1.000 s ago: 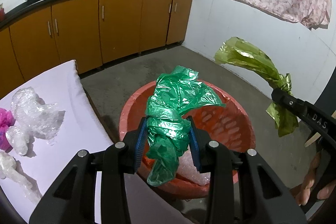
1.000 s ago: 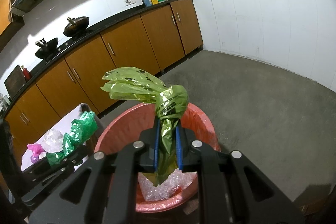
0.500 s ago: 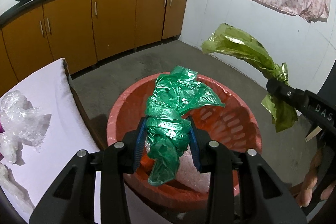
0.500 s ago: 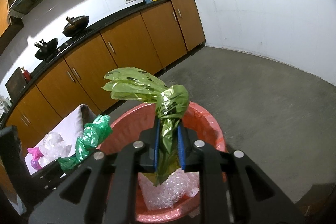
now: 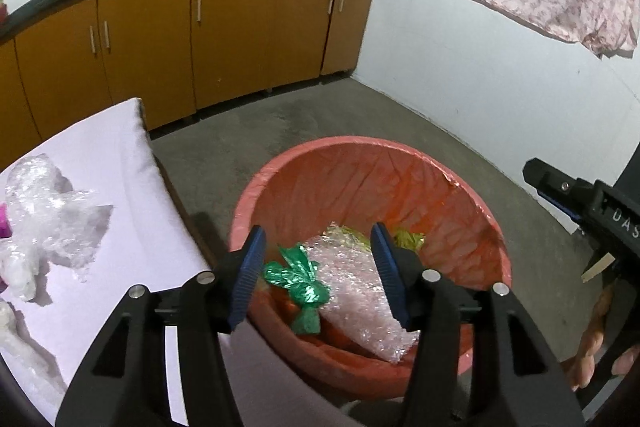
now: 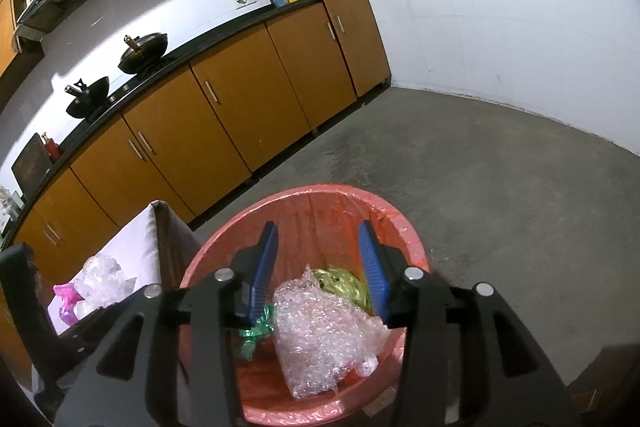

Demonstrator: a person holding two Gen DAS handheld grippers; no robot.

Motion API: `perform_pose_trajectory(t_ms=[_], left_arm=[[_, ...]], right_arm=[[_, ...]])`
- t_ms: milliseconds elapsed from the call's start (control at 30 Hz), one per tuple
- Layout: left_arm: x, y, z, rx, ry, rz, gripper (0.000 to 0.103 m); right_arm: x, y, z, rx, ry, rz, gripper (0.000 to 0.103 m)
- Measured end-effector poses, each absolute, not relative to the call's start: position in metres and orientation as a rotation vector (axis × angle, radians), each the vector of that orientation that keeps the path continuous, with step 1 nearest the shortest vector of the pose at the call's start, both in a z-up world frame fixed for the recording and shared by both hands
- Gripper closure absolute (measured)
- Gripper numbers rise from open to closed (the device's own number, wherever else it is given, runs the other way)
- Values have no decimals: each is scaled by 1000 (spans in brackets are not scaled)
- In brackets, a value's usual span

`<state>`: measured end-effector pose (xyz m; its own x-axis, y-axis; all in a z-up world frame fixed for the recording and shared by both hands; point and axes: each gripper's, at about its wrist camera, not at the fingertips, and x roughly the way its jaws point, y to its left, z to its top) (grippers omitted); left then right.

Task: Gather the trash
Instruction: 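Move both tools back over the remaining bags on the table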

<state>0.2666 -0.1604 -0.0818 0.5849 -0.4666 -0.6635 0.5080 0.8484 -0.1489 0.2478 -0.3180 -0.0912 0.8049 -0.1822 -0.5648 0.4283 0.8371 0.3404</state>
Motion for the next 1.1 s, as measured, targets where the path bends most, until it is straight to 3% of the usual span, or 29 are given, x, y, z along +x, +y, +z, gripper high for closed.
perform_pose_trajectory(t_ms=[267,500,700,1100], left_arm=[[253,-126,-67,33,710,-509,44],[244,-75,-57,-16,674,-410,32],[241,-21,-56,-76,663,-262,19],[249,73,-91,-123,750,34,14]], right_arm=[[246,-301,-85,451,543,-314,58],[249,-271,-75,417,546,-256,57],[253,-236,-67,369,550,-191,46],[264,-175,-66,281,589,-84,40]])
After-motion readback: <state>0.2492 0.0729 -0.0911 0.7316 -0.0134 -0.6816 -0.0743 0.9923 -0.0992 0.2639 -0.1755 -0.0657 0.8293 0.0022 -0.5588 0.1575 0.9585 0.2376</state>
